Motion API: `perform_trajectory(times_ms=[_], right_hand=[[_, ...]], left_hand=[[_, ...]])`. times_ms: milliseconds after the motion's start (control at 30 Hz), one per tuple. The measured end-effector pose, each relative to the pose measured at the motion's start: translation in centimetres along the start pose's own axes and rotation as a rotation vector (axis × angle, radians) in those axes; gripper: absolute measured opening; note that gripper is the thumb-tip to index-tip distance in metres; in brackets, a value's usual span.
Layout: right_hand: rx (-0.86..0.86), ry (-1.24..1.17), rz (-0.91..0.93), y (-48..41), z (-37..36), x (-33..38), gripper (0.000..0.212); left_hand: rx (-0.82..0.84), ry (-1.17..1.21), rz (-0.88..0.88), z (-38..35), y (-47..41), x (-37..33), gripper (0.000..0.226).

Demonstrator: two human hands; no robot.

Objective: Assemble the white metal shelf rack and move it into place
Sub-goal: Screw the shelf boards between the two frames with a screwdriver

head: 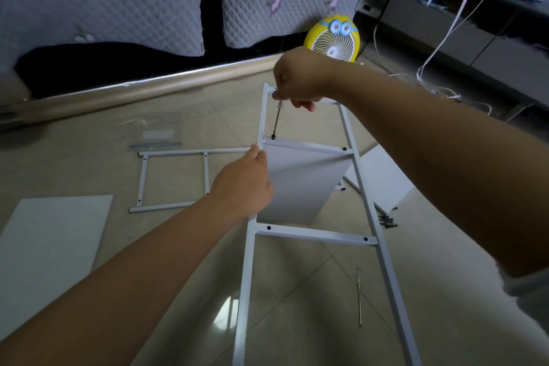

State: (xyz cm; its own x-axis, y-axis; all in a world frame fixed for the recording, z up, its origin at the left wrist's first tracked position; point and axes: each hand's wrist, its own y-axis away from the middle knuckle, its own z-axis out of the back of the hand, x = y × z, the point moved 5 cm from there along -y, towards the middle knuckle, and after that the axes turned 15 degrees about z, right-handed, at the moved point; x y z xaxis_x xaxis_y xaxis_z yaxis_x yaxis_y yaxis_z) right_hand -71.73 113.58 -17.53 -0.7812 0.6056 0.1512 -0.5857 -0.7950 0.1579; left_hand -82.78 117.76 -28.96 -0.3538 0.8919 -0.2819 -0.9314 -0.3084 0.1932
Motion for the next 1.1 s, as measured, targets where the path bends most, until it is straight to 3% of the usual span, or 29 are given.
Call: perform_trajectory(times_ms=[133, 300, 400, 600, 800, 867, 967, 1100], right_hand=[[-0.154, -0.093, -0.232, 0.4, -0.4, -1.5, 0.03], [-0.059, -0.115, -0.274, -0.2, -0.9, -1.1, 0.029], [-0.011, -0.088, -0.193, 0.1, -0.8, -0.6, 0.015], [0.088, -0.112, -0.062, 1.4, -0.3, 0.0, 0.02], [0.009, -0.021, 0.048, 0.3, -0.3, 1.3, 0.028], [-0.077, 0.043, 0.008, 0.2, -0.5, 0.4, 0.038], [-0.208, -0.097, -0.213, 1.3, -1.0, -2.2, 0.037], [-0.166, -0.07, -0.321, 1.6, -1.2, -3.1, 0.033]], left_hand=[[-0.004, 0.021, 0.002, 0.0, 0.0, 0.0, 0.056], [0.001, 0.0, -0.002, 0.0, 0.0, -0.1, 0.057], [-0.002, -0.006, -0.011, 0.1, -0.1, 0.0, 0.057], [-0.002, -0.027, -0.009, 0.0, -0.2, -0.1, 0.058], [0.0, -0.021, -0.006, 0.0, -0.2, -0.1, 0.059], [-0.007, -0.017, -0.007, -0.1, -0.2, 0.0, 0.058], [-0.003, 0.006, 0.012, -0.3, -0.4, 0.1, 0.058], [-0.002, 0.005, 0.015, -0.4, -0.6, 0.1, 0.058]])
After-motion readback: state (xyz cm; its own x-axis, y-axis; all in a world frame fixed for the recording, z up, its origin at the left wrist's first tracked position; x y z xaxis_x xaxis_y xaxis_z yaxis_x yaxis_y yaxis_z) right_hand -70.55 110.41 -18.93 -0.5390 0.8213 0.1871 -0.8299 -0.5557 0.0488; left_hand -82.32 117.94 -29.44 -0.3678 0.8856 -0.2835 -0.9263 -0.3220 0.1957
